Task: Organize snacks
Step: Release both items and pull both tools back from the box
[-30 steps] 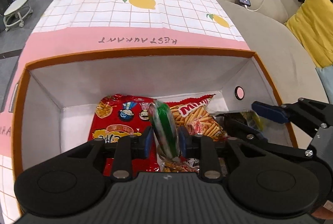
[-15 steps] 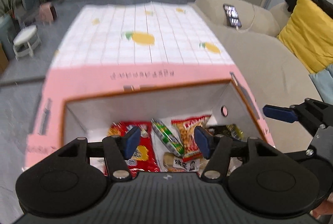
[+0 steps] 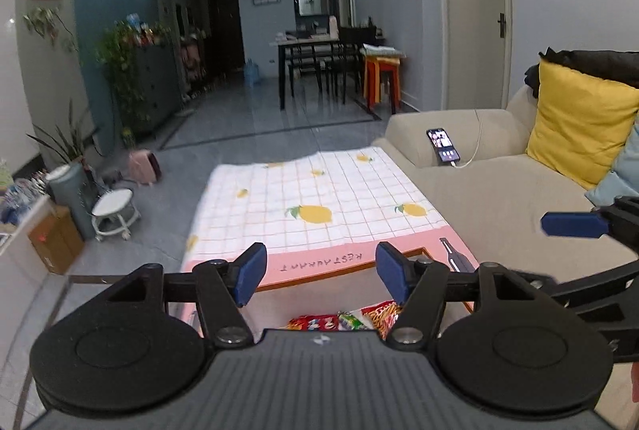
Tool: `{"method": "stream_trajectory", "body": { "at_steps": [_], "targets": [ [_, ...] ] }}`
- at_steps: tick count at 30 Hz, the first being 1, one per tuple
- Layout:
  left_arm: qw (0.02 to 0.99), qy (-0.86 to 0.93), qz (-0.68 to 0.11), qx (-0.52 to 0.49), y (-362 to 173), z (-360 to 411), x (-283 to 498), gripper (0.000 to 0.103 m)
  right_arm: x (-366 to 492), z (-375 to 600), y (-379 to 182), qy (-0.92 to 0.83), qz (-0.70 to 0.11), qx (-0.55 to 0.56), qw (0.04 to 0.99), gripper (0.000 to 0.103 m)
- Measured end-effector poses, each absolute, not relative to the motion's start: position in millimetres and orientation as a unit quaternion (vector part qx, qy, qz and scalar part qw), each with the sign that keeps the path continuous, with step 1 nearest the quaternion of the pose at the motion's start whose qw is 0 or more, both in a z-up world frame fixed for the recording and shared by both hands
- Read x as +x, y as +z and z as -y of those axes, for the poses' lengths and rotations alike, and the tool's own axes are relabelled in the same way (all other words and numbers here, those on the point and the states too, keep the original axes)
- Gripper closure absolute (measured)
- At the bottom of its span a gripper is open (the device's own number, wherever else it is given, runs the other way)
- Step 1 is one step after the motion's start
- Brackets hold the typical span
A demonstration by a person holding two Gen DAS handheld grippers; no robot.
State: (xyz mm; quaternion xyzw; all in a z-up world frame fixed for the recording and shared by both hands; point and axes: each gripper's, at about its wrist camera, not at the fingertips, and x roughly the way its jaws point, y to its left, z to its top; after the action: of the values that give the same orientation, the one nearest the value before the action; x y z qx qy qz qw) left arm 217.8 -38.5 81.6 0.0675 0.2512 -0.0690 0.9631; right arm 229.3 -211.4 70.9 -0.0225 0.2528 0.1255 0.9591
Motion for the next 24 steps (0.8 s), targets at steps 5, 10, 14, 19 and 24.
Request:
{"method": "stream_trajectory", "body": {
  "at_steps": [5,10,14,19,24],
  "targets": [
    [0.968,-0.056,-0.238,0.064,87,35,163,0.025,164,214,85,0.110,-0.212,-0.002,0.971,0.022],
    [0.972,-0.036,-0.226,0.061,78,30,115,0.023,107,211,80,0.098,-0.199,0.024,0.975,0.022],
    [0.973,-0.021,-0.223,0.059,68,28,93,0.019,68,204,69,0.086,-0.190,0.019,0.978,0.019],
    [0.970,-0.009,-0.233,0.062,49,27,77,0.017,36,194,54,0.066,-0.175,-0.004,0.982,0.018],
    [0.966,-0.001,-0.254,0.047,29,21,70,0.017,29,192,35,0.058,-0.191,-0.005,0.980,0.017]
  ]
}}
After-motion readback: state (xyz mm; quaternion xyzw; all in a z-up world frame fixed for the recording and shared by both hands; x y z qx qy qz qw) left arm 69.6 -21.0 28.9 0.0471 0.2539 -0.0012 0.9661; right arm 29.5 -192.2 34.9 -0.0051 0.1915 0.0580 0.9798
